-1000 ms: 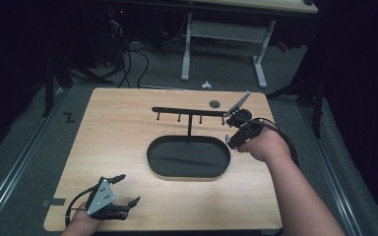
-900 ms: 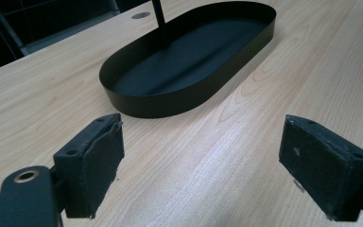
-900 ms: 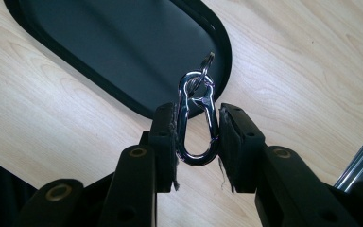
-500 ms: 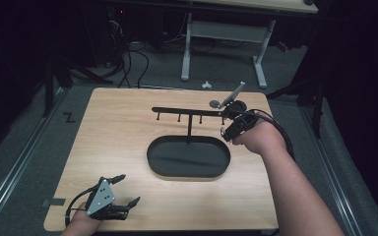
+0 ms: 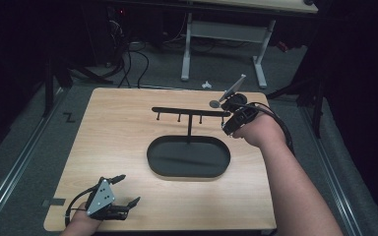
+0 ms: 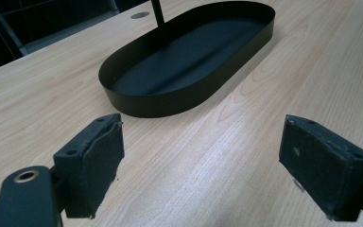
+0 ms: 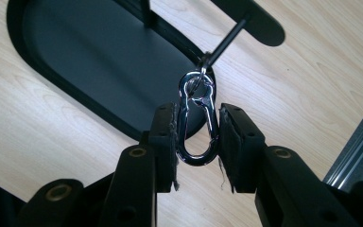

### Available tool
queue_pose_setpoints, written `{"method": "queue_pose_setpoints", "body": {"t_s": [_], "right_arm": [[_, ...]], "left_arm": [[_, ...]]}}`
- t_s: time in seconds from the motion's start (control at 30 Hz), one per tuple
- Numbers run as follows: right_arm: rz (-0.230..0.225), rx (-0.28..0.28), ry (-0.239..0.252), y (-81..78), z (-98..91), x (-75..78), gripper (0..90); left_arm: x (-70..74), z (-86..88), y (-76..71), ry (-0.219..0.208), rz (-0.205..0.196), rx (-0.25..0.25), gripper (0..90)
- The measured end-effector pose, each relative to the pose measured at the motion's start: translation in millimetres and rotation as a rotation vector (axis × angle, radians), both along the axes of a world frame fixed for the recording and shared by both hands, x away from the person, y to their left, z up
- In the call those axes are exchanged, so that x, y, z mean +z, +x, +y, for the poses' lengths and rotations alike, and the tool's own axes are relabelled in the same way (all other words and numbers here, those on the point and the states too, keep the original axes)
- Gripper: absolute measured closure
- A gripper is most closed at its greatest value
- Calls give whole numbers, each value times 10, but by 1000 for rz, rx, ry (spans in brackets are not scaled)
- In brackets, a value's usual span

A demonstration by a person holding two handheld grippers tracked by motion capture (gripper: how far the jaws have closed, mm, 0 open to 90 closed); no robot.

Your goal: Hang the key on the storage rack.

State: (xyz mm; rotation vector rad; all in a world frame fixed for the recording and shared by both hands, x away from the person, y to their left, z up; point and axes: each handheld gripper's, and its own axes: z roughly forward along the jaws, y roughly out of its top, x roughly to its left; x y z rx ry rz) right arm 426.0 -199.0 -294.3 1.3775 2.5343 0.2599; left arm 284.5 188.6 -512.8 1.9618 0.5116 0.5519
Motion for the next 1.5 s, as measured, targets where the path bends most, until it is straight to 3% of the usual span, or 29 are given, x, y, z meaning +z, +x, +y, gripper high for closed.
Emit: {"method": "queue_pose_setpoints", "body": {"t_s": [0.5,1.23,1.5], "right_arm": [[4,-78,-13,127,-114,-74,681],[24,-82,-38,268,-40,-242,680],[28,-85,-19,302,-50,-299,673]], "left_arm": [[-12,-11,0,14,3,-7,152],[-14,-11,-6,14,2,-12,152],[-11,-1,-7,15,3,-12,152]]}}
